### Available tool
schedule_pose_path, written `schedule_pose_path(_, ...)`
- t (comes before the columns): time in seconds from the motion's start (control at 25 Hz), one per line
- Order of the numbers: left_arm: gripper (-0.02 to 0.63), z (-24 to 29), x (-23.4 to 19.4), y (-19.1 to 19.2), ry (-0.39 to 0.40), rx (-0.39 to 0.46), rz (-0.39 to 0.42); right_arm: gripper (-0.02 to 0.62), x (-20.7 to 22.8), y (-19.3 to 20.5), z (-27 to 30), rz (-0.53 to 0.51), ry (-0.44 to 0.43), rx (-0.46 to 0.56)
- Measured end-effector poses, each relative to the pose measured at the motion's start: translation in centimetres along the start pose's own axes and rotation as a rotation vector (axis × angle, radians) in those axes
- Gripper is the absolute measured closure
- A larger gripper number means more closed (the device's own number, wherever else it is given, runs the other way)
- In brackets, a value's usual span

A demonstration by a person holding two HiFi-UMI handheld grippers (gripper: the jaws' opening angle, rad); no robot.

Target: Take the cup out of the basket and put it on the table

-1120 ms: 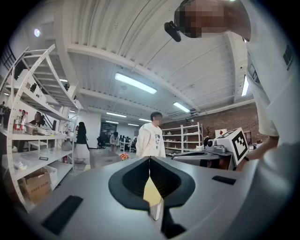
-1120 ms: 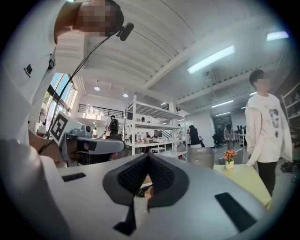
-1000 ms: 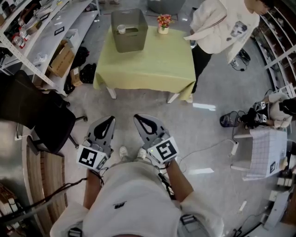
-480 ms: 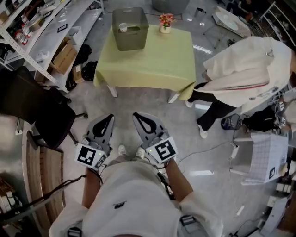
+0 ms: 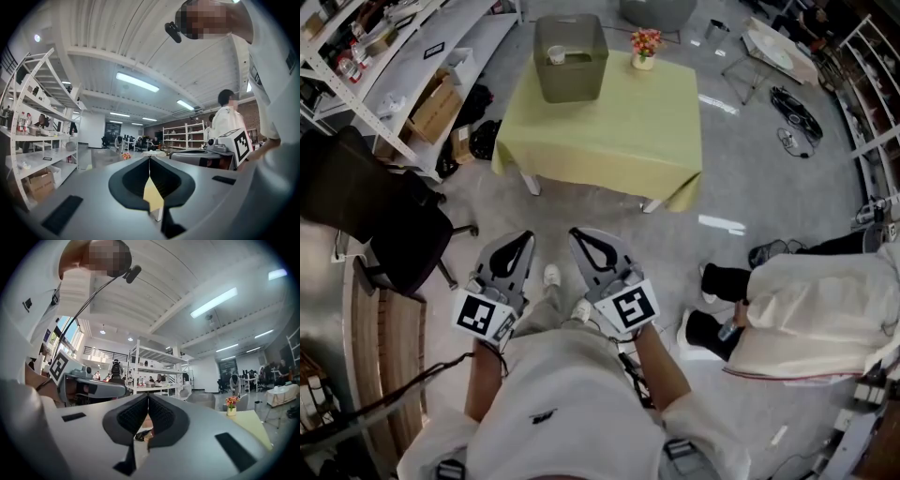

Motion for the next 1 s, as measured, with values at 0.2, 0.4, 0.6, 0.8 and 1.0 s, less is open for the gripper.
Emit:
schedule_pose_path(0.2, 0.595, 0.9, -2.3, 0.4, 0.009, 0.004, -0.006, 0.586, 0.9, 0.8, 2.1, -0.013, 0.011, -0.013)
schedule_pose_path(0.4, 0.595, 2.0, -4.9, 0.4, 0.022, 0.006, -0.007, 0.586, 1.7, 1.2, 4.6, -0.025, 0.022, -0.029)
schedule_pose_path(0.6, 0.595, 3.2, -7.9, 0.6, 0.044, 0.006, -0.008, 0.586, 2.5, 2.1, 7.4, -0.038, 0.037, -0.045)
schedule_pose_path(0.8, 0.595, 4.4, -11.2, 0.6, 0.057, 0.002, -0.012, 0.586, 3.3, 2.7, 10.6, -0.037, 0.047, -0.066)
schedule_pose_path(1.0, 0.595, 5.1, -14.5, 0.5, 0.065, 0.007, -0.020, 0.586, 3.8, 2.8, 13.6, -0.048, 0.057, -0.073)
Point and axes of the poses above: the fingertips, and each gripper's own axes: z forward along the fingers, x to its right, y out of its underside, the point moved 7 cm from there along -z, backward along the fingers, and after that the axes turned 7 degrees about y, right-handed, at the moved point
